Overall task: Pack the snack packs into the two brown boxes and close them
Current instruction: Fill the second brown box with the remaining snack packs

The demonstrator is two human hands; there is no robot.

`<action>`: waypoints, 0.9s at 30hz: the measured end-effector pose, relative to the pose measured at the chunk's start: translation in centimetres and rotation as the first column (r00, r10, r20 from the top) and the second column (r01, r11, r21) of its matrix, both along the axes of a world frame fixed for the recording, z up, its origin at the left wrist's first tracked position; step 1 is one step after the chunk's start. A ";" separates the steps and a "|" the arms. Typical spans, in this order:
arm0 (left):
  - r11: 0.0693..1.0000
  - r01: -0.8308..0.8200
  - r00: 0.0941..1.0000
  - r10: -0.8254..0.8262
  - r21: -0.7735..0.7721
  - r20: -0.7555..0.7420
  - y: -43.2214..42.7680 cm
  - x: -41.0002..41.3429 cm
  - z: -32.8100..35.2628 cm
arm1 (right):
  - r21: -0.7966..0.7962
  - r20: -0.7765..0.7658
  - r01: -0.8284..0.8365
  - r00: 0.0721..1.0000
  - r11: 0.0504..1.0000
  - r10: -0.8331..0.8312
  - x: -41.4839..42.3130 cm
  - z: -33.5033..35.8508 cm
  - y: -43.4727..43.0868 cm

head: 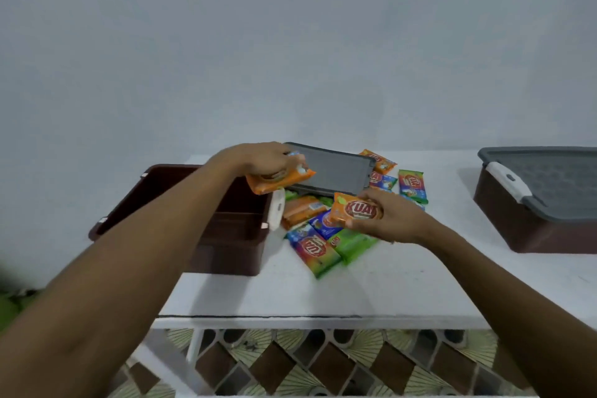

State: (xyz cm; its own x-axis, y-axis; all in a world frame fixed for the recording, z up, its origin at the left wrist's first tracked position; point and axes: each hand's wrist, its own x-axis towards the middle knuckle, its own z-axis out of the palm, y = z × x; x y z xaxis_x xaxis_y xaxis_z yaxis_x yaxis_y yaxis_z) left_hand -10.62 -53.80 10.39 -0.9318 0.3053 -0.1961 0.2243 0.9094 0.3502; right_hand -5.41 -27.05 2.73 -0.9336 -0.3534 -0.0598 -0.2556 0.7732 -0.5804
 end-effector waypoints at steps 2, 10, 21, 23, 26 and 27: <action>1.000 -0.029 0.999 0.029 0.002 0.032 -4.6 0.1 0.6 | -0.093 0.020 0.006 1.000 0.996 -0.004 -0.6 1.5 -3.4; 0.991 0.057 0.982 -0.034 -0.122 0.188 -18.0 -1.0 -2.2 | -0.090 0.009 -0.118 0.993 0.989 0.120 -4.1 6.0 -17.5; 0.783 0.207 0.969 -0.247 -0.587 0.012 -20.0 -2.7 -9.3 | 0.573 0.026 -0.217 0.969 0.791 0.248 -7.1 0.1 -28.2; 0.704 0.220 0.933 -0.353 -0.676 -0.065 -20.0 -2.7 -9.7 | 0.644 -0.081 -0.152 0.961 0.750 0.265 -6.9 -0.8 -28.0; 0.724 0.243 0.921 -0.381 -0.645 -0.081 -20.5 -2.7 -10.2 | 0.676 -0.200 -0.107 0.926 0.729 0.321 -6.9 -1.7 -27.6; 0.752 0.260 0.927 -0.370 -0.606 -0.062 -20.6 -2.8 -10.4 | 0.671 -0.202 -0.117 0.921 0.732 0.332 -6.9 -2.1 -27.6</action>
